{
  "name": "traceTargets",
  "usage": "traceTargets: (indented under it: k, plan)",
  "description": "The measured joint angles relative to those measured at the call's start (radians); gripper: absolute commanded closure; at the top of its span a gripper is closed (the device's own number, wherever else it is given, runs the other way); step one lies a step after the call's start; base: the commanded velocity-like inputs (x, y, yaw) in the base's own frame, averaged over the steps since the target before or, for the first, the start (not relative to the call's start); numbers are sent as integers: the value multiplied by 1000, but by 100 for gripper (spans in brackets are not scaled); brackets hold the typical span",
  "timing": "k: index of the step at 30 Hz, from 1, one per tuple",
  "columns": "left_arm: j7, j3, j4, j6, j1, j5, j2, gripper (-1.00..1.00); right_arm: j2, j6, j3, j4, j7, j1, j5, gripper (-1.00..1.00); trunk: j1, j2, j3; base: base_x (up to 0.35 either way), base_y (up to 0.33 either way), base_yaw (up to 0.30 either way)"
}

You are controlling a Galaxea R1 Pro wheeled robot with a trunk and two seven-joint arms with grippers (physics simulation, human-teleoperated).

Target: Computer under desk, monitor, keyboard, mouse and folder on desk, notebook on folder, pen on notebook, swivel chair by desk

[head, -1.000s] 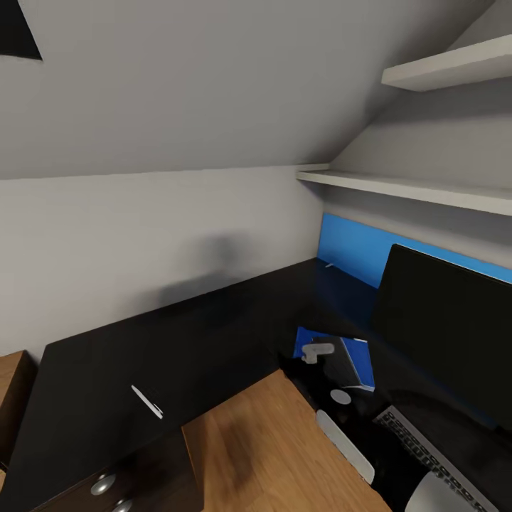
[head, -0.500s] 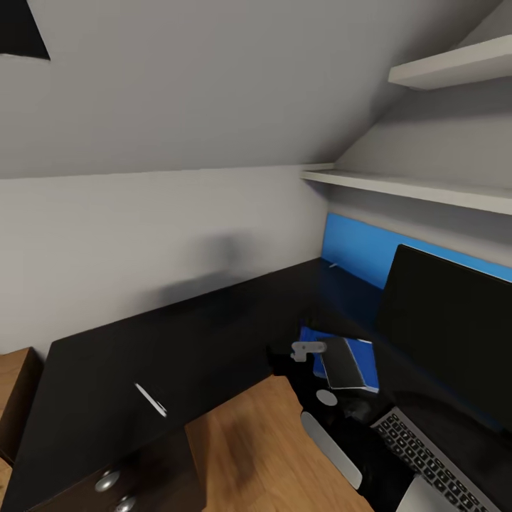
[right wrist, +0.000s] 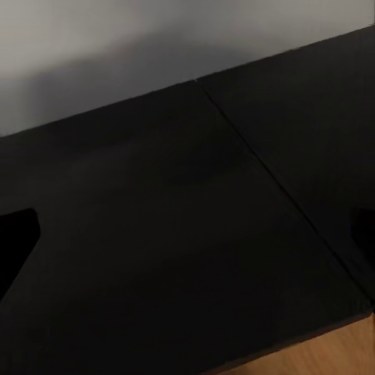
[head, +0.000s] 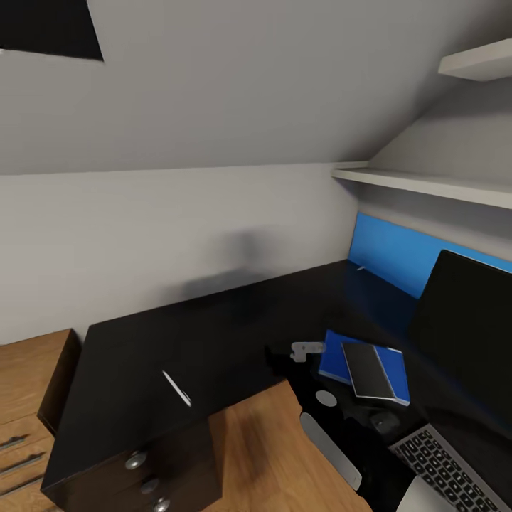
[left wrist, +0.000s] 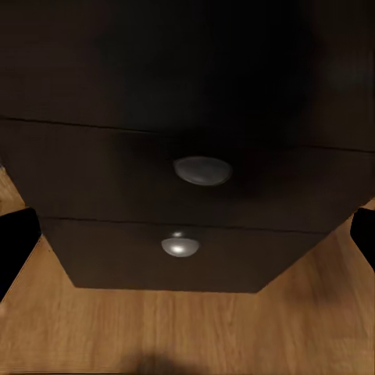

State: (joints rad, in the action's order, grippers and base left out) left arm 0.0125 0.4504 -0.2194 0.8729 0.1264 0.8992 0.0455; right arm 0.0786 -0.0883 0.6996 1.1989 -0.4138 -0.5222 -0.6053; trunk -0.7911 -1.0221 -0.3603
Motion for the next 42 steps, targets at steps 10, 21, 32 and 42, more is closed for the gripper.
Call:
traceTargets:
  k: [10, 21, 32, 42]
  plan:
    - [0, 0, 0, 0, 0, 0, 0, -100, 0, 0, 0, -1, 0, 0, 0, -100, 0, 0, -6, 0, 0, 251]
    - [0, 0, 0, 0, 0, 1, 0, -100, -1, 1, 0, -9, 1, 0, 0, -100, 0, 0, -14, 0, 0, 251]
    - [0, 0, 0, 0, 0, 1, 0, -100, -2, 1, 0, -20, 2, 0, 1, -100, 0, 0, -21, 0, 0, 251]
    - [0, 0, 0, 0, 0, 0, 0, -100, -3, 2, 1, -27, 3, 0, 2, -100, 0, 0, -27, 0, 0, 251]
